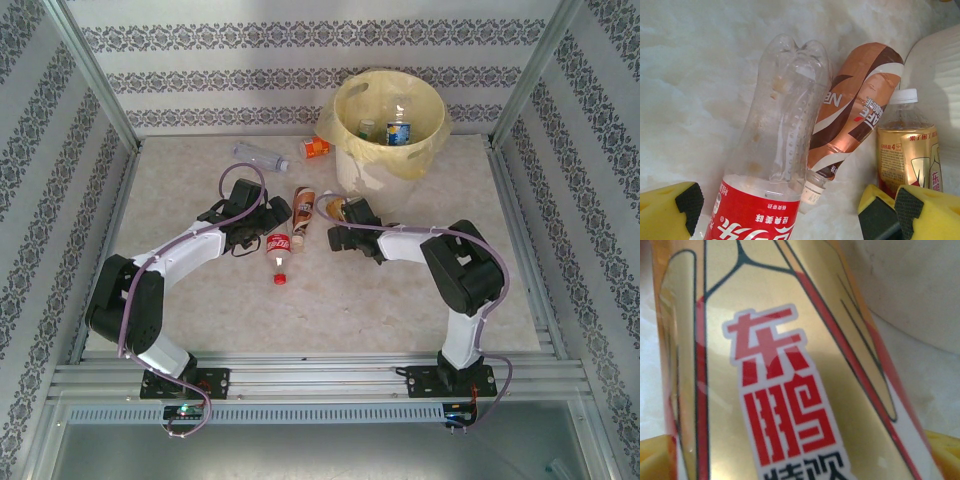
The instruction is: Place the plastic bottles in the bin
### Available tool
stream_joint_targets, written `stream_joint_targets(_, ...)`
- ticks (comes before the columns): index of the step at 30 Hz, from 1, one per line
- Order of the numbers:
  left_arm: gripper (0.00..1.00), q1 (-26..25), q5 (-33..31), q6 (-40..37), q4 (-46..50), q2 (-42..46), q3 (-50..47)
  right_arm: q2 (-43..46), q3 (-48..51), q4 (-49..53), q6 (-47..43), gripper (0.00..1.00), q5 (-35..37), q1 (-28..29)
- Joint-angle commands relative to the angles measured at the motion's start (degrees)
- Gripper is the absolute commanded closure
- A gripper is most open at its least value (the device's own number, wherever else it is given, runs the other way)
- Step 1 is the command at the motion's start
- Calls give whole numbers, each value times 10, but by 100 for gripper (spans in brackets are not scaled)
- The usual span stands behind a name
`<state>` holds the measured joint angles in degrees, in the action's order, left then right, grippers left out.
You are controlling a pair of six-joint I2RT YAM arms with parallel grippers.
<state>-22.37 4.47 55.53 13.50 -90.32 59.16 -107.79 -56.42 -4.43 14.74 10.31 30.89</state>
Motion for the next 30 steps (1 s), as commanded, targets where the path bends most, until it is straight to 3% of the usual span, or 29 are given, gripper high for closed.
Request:
stream_joint_targets(1, 0, 5, -9, -14, 16, -4, 14, 5, 10, -30, -6, 11, 14, 14)
stream_joint_targets(7, 0, 4, -6, -11, 14, -7, 13, 26, 28, -28, -10, 27, 7, 21)
stream_joint_targets(21, 0, 5, 2, -8, 10, -9, 12, 120, 82, -29, -4, 42, 27, 37)
stream_joint_targets(30, 0, 5, 7, -18, -3, -8, 16, 233, 122, -39, -11, 48, -28, 44)
